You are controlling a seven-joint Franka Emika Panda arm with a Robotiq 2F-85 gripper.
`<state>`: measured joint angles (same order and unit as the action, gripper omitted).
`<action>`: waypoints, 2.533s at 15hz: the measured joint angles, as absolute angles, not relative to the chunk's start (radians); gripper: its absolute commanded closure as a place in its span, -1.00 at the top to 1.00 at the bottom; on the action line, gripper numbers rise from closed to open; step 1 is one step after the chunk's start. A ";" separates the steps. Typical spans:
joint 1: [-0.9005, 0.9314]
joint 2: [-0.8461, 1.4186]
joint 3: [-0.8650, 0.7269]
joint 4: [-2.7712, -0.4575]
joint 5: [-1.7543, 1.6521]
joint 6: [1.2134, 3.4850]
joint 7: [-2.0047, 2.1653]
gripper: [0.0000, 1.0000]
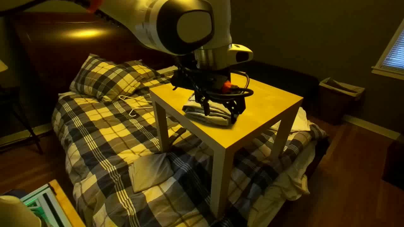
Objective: Take the cloth off of the table
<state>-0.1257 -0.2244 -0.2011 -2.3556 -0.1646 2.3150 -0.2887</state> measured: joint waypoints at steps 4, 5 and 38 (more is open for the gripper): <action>-0.126 -0.224 -0.201 -2.356 -0.165 2.315 -0.289 1.00; -0.126 -0.224 -0.201 -2.356 -0.165 2.315 -0.289 1.00; 0.001 -0.126 0.088 -2.174 -0.395 2.110 0.184 1.00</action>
<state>0.0007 -0.1258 0.0876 -2.1743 -0.3950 2.1103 0.1841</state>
